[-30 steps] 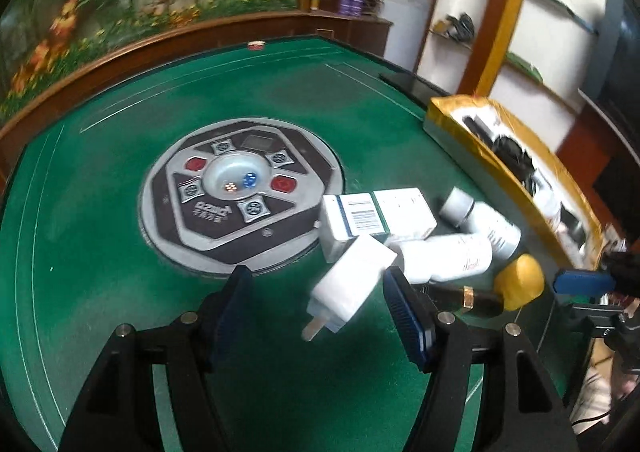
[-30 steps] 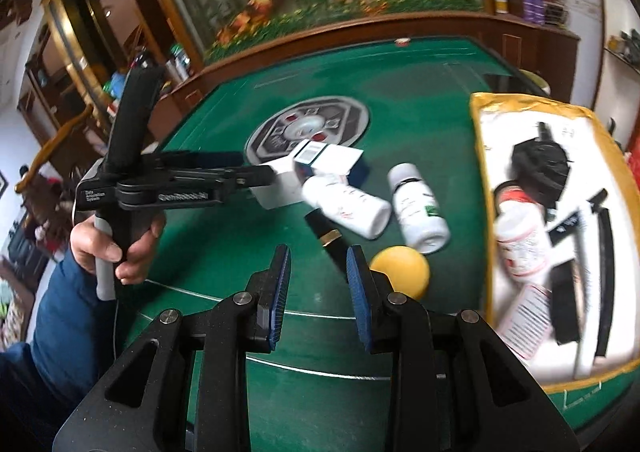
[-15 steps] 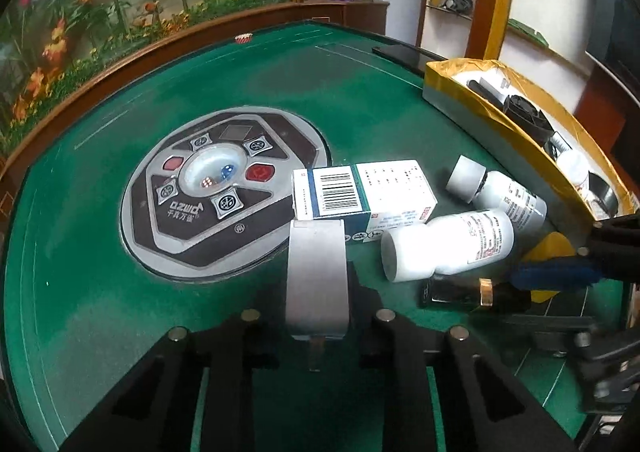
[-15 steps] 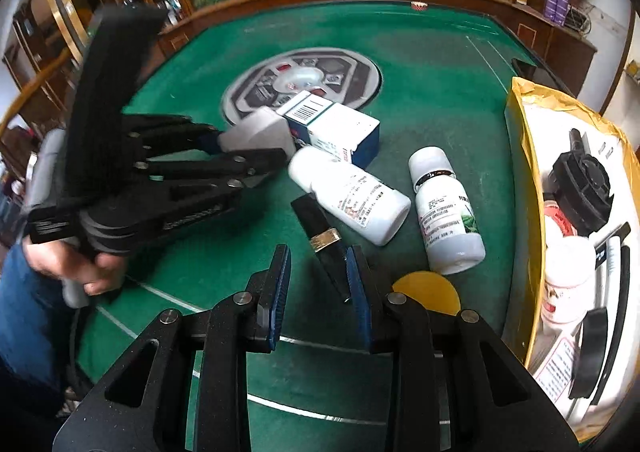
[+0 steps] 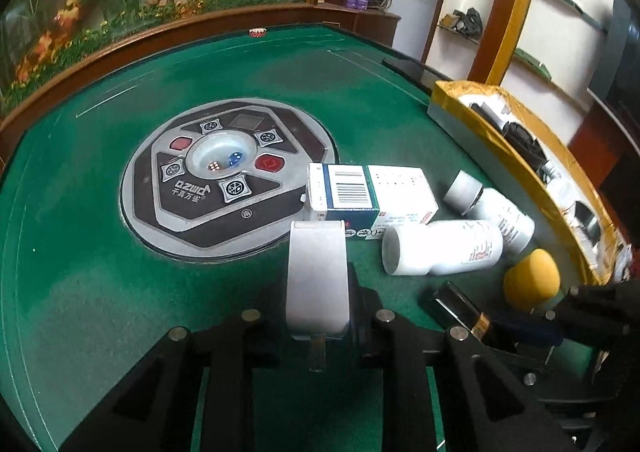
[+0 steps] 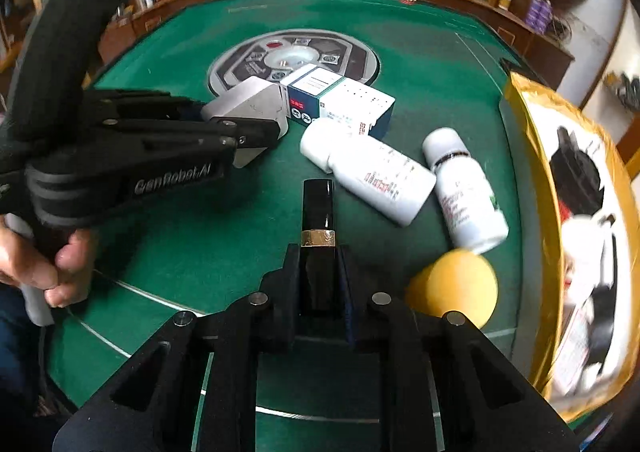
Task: Organize rigid objects
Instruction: 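Carry the black tube and white plug over the tray with both tools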
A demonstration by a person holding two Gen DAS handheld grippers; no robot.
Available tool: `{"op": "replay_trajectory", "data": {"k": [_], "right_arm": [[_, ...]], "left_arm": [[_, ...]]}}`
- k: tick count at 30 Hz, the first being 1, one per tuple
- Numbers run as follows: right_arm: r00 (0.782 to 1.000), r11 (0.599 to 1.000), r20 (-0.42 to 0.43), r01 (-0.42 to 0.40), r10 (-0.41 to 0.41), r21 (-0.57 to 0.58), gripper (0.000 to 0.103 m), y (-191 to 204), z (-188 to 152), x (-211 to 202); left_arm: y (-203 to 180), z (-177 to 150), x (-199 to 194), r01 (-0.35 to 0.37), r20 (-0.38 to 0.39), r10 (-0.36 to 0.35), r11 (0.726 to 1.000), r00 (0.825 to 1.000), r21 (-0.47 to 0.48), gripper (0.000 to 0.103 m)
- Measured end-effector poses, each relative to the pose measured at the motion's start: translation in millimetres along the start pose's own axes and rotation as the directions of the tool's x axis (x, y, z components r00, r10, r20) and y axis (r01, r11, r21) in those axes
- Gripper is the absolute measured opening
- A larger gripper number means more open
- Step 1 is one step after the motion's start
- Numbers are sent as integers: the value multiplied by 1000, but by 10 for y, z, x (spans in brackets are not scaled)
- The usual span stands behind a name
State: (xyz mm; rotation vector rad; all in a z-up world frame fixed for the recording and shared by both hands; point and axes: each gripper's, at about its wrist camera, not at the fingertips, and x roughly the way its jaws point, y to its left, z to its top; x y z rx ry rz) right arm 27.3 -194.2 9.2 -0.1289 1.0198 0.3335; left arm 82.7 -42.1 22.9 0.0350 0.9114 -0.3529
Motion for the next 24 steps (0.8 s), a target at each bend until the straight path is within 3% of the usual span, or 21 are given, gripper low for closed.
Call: {"op": "replay_trajectory", "data": {"k": [4,14,24], "right_arm": [[994,991,80,-87,79,98,17,-94,-84,-195],[967,972,200,-187,156,143,17,-440,-143,-584],[948,931,308,-177,75,318,17,-1280,-391,-987]], "left_arm": [[76,43,-103,26,41,-24,999,999,-39,22],[86,117,-362,66,135,-56,995,989,-69,22],[-510,144,-391,195,126,-195,981,973,13,22]]}}
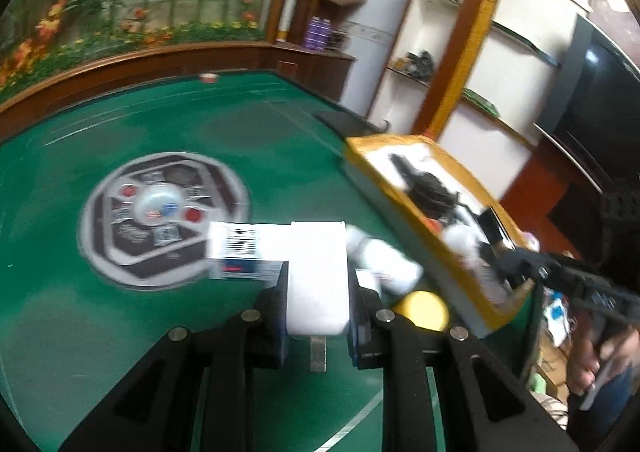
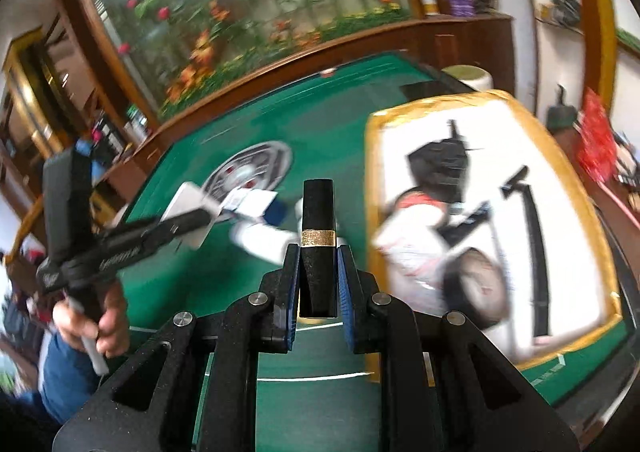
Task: Organize rigid objects
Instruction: 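Carry the black tube and white plug over the tray with both tools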
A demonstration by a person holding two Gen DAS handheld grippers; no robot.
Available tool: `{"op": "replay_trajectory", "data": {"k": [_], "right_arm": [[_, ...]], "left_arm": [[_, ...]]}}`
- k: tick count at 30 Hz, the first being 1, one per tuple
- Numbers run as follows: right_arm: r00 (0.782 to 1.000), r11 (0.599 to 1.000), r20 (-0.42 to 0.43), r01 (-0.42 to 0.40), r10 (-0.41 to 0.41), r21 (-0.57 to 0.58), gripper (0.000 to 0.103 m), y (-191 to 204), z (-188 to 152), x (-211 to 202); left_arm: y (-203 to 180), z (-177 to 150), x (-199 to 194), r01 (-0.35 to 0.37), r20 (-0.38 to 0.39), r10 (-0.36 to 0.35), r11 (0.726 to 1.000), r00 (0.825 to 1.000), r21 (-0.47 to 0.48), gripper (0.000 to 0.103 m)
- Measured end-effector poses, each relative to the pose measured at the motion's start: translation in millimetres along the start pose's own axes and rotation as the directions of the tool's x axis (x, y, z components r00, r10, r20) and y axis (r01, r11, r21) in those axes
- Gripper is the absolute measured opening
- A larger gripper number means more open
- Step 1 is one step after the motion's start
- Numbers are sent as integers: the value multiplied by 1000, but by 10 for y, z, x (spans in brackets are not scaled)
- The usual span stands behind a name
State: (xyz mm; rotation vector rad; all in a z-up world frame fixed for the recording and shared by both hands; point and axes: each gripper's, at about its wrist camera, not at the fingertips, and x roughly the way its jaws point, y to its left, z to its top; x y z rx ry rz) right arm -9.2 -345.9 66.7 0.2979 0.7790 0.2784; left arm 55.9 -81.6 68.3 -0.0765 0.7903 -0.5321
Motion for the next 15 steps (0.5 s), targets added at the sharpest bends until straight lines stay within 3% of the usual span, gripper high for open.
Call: {"op": "replay_trajectory", "data": {"k": [8,15], "right_arm": [[994,992,82,61,-70,109,17,-511,88,-293],[990,981,99,83,-102,178,17,-870,42,-413]], "left_arm": [[-613,141,186,149,-19,-149,989,989,9,22],[-1139,240,457,173,-68,-168,981,984,86,22]]}}
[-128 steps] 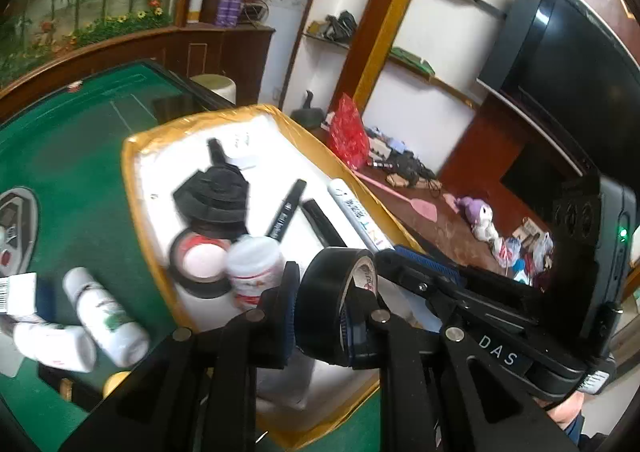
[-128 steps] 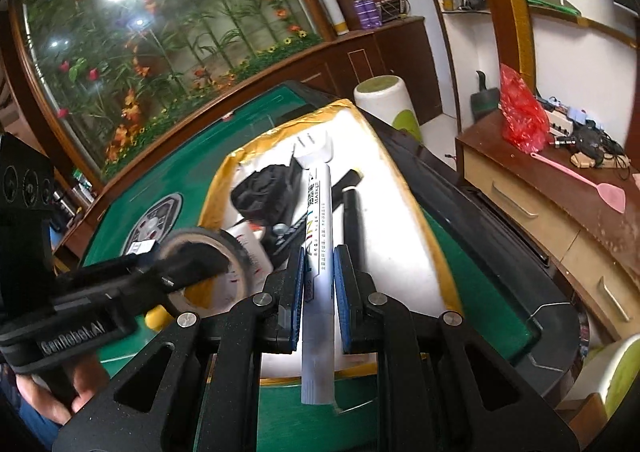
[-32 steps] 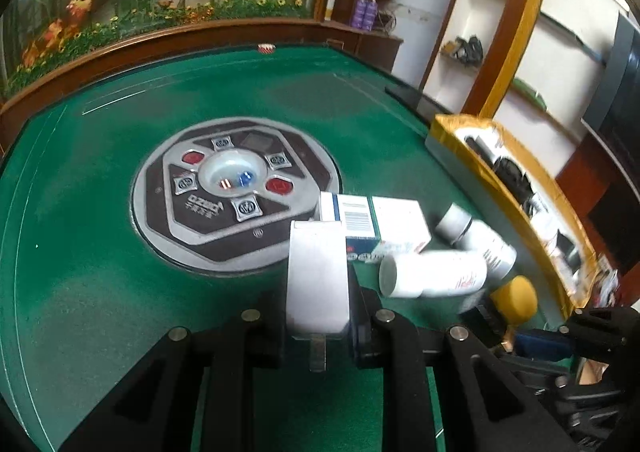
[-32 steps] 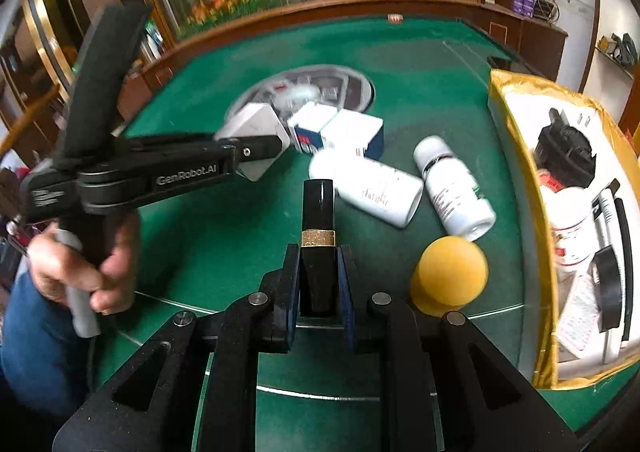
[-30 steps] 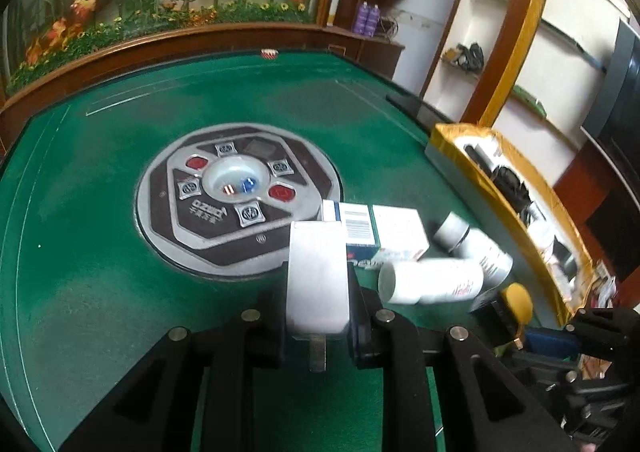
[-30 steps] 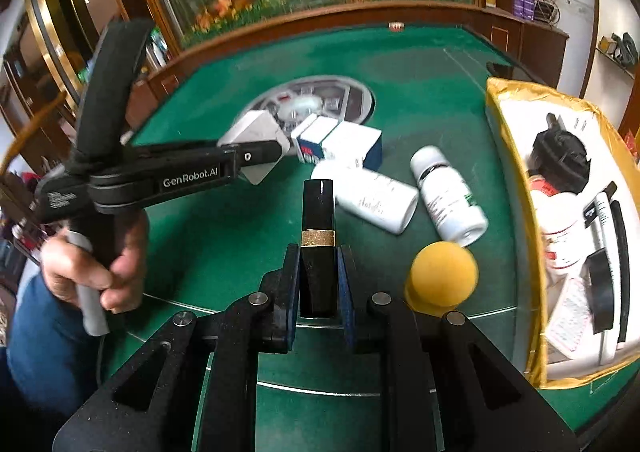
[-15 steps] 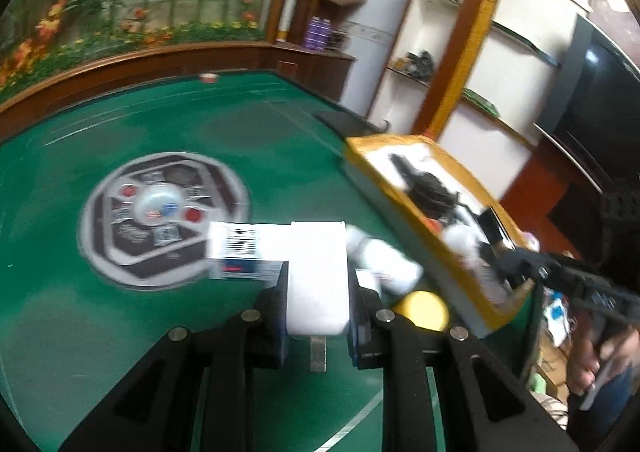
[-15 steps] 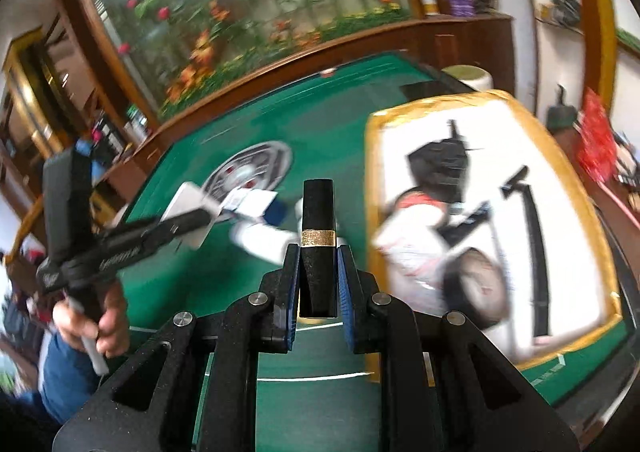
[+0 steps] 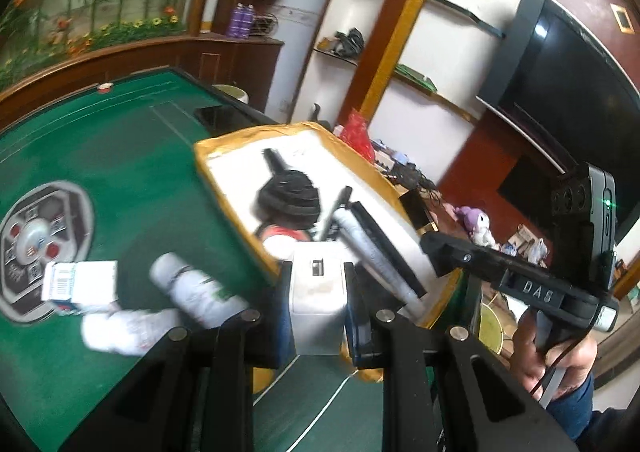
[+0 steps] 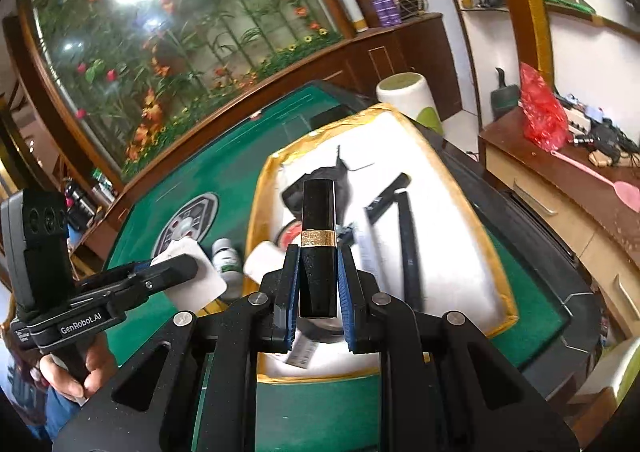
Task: Organize rigid objects
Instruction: 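Carry the black tube and white plug over the tray with both tools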
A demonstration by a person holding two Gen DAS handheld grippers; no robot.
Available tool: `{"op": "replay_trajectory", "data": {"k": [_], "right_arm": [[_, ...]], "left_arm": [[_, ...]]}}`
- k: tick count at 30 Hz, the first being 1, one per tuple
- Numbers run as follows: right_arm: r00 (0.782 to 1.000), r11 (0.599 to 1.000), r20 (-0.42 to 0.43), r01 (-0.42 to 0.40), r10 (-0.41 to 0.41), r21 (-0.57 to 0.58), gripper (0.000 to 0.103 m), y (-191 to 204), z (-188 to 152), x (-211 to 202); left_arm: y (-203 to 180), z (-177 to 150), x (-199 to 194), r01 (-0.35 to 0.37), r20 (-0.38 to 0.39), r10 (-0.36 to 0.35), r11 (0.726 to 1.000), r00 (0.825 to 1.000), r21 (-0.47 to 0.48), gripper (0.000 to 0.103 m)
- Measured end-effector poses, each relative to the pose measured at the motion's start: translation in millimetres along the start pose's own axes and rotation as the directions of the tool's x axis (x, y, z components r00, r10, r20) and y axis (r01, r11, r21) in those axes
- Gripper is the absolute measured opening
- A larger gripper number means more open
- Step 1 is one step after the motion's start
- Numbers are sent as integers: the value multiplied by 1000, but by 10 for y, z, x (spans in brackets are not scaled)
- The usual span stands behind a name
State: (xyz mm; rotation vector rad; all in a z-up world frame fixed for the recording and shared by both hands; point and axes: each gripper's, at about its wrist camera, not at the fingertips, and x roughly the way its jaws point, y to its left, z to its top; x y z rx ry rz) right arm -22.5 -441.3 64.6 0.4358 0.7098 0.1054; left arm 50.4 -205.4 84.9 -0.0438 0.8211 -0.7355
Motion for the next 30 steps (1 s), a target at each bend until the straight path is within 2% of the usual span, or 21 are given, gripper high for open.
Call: {"op": "replay_trajectory", "data": {"k": [8,12,21,30], "right_arm": [[1000,999,-4,19,-19,46,17,-297,16,73],[999,997,-26,46,-44,65,17,-428,50,186],[996,996,-48,76,-74,42,17,-469,106,327],[993,995,-70,93,-91,35,17,-461,88,447]], "left_arm": [[-356,207,299,28,-24,-27,999,999,44,22],[-442,303,482,17,-30,-16,999,999,46,22],[-406,282,896,-26,-97,27,1000,995,10,22],[-455,258,924,-47,-95,50,998,994,34,22]]}}
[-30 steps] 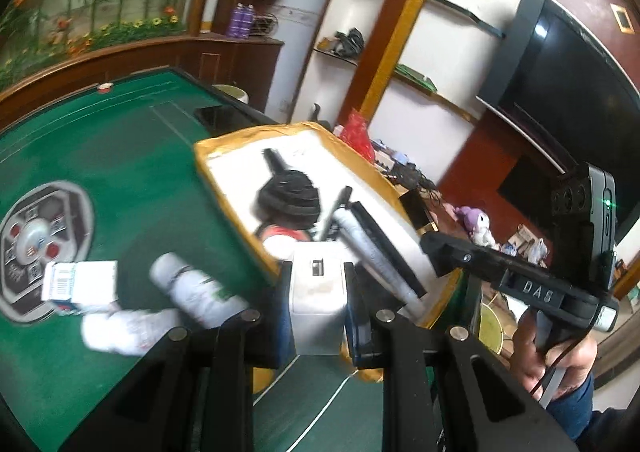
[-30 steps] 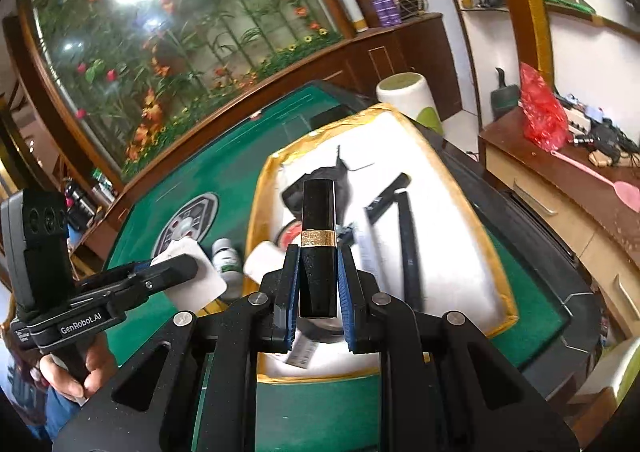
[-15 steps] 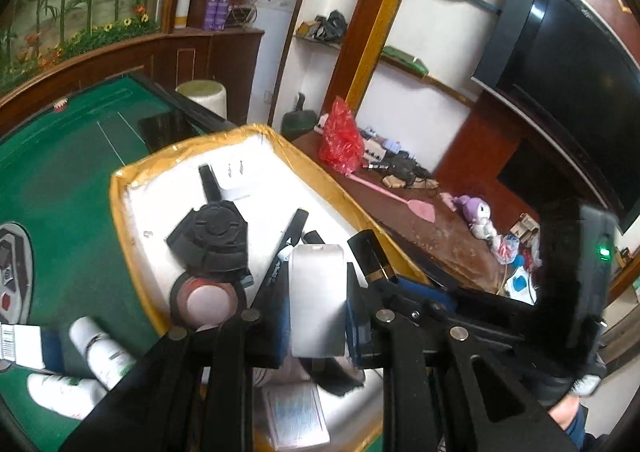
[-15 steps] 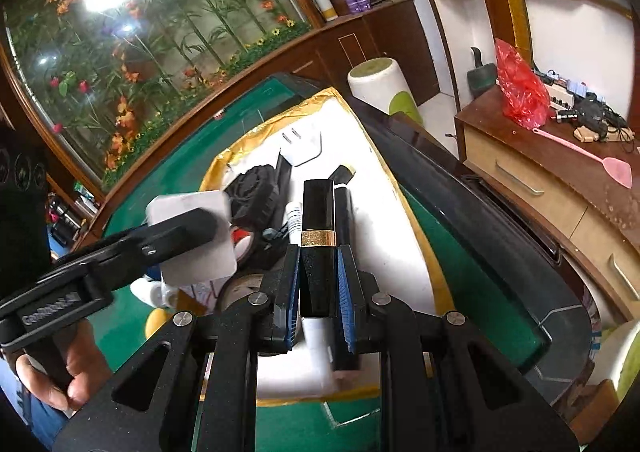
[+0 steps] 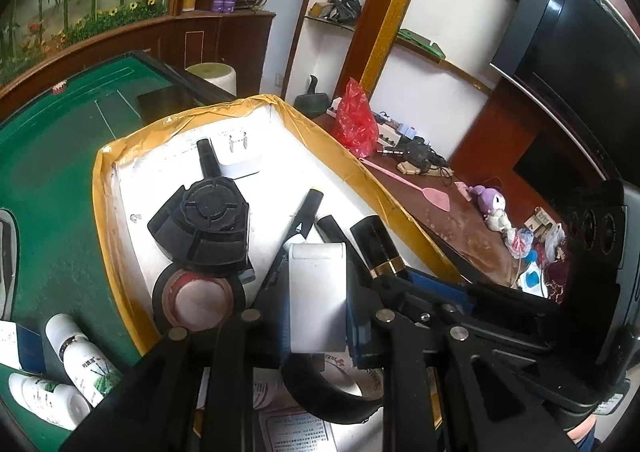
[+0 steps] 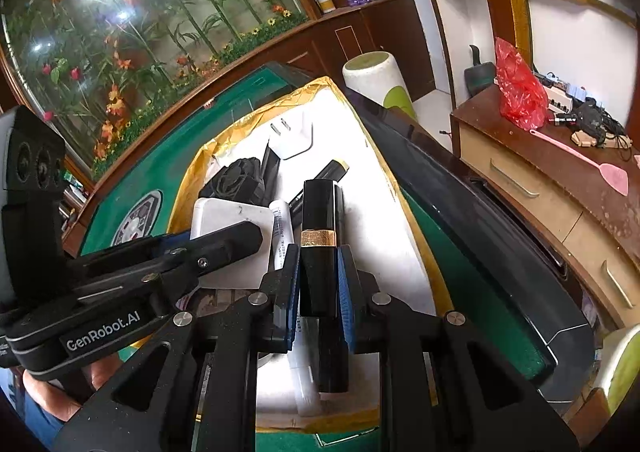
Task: Organize rigid objects
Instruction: 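Carry the black tube and white plug over the tray with both tools, then open both tools to release the tube and plug into the tray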
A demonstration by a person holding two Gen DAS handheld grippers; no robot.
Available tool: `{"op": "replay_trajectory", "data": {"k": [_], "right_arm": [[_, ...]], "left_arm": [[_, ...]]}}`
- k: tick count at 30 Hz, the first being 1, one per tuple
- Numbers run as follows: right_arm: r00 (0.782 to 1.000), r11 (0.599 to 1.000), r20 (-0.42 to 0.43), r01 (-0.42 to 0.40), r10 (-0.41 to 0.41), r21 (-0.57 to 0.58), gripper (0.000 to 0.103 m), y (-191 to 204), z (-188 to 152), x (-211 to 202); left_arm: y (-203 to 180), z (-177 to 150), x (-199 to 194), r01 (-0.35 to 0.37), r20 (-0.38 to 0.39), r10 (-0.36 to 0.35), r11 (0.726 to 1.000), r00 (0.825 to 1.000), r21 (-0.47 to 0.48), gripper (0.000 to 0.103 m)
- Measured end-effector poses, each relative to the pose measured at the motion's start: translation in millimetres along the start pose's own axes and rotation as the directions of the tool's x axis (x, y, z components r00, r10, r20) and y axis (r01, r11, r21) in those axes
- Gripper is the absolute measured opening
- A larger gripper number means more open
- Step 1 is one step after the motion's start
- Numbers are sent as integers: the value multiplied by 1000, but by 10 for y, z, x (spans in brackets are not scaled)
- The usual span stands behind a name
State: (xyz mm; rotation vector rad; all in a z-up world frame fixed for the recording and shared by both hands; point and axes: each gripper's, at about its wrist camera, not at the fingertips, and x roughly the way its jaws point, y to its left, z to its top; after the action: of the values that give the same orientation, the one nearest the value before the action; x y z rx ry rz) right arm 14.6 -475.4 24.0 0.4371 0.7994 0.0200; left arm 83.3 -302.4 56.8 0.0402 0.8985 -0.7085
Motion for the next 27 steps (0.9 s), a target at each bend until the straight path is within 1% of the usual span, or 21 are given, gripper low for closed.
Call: {"op": "replay_trajectory", "data": {"k": [8,16,20,24,27], "right_arm": [[999,999,1,42,-42,2,18,15,-3,-7],[999,999,0,50,-50,11,18,31,-18,-49],[997,998,36,67,-67,6,18,64,-42,-184],[997,999,55,53,-53,-3,18,147,-55,-290],[997,999,68,33,-31,-21,24,257,-68,-359]], "left_arm": [[1,8,-12,3,7,-3,1000,1000,0,23],[36,-2,-78,25,2,-25,1000,1000,-16,24],[52,-42,-217,34,26,-34,999,999,-17,24],[113,-87,-390,46,48,-44,999,998,-26,24],[209,-140,-544,44,67,-42,999,997,-29,24]]}}
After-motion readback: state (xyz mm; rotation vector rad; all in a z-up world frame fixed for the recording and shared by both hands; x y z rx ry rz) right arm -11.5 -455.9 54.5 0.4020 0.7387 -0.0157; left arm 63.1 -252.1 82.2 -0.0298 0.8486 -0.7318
